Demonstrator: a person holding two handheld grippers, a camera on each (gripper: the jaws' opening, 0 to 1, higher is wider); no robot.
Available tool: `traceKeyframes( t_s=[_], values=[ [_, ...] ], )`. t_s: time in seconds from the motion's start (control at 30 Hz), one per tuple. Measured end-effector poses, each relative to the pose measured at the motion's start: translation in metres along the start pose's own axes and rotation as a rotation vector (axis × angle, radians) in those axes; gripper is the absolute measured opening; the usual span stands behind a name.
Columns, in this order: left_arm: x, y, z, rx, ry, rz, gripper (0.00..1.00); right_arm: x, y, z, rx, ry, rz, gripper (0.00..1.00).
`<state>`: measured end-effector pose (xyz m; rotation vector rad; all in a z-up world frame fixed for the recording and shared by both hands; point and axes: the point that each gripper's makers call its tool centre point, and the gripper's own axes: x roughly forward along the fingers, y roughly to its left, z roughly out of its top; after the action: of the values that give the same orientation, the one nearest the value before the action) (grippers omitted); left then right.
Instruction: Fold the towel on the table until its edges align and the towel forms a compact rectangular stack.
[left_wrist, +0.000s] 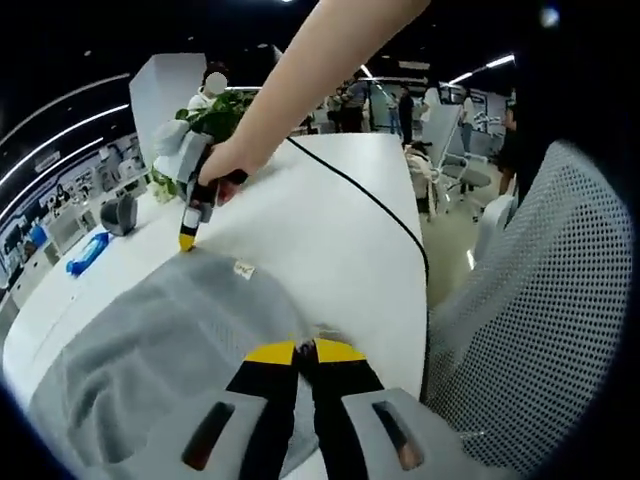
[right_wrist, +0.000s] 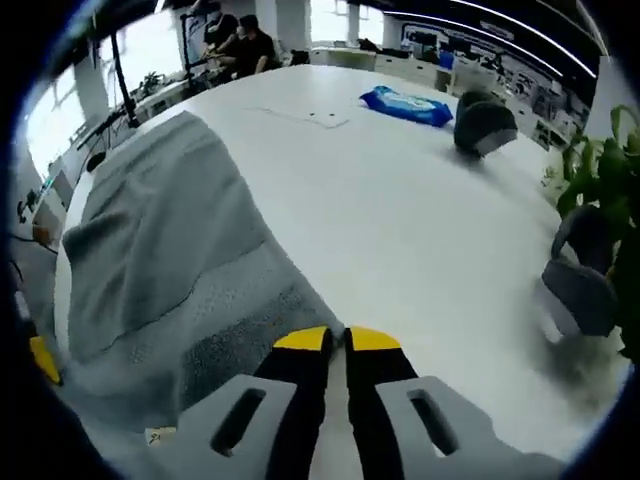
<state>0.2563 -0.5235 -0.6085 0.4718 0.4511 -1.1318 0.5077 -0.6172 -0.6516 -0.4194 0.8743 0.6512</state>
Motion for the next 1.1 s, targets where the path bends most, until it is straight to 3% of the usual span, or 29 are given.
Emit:
traceKeyframes(
  t_s=[0.1, 0.4, 0.5, 0.67, 0.77, 0.9, 1.1],
  values=[
    [-0.005, -0.005, 0.012, -0.061, -0.02, -0.007, 0.04, -0.004, -0.002, 0.005, -0.018, -0.021, 0.02, 0.03],
    [-0.017, -0.022, 0.064, -0.049, -0.123, -0.025, 0.04, -0.057, -0.021, 0.031, -0.052, -0.131, 0.025, 0.03],
    [-0.02, -0.028, 0.085, -0.071, -0.165, -0.044, 0.04, -0.078, -0.027, 0.04, -0.036, -0.185, 0.031, 0.03],
    [-0.027, -0.032, 0.119, -0.068, -0.225, -0.043, 0.04, -0.108, -0.04, 0.041, -0.049, -0.209, 0.006, 0.03],
    [-0.034, -0.035, 0.148, -0.147, -0.29, -0.057, 0.04, -0.129, -0.05, 0.044, -0.04, -0.234, -0.017, 0.03],
    [-0.041, -0.039, 0.175, -0.089, -0.326, -0.054, 0.04, -0.151, -0.06, 0.048, -0.022, -0.262, -0.024, 0.02],
    [-0.044, -0.05, 0.214, -0.075, -0.381, -0.093, 0.04, -0.19, -0.071, 0.065, -0.013, -0.32, -0.038, 0.02]
  ],
)
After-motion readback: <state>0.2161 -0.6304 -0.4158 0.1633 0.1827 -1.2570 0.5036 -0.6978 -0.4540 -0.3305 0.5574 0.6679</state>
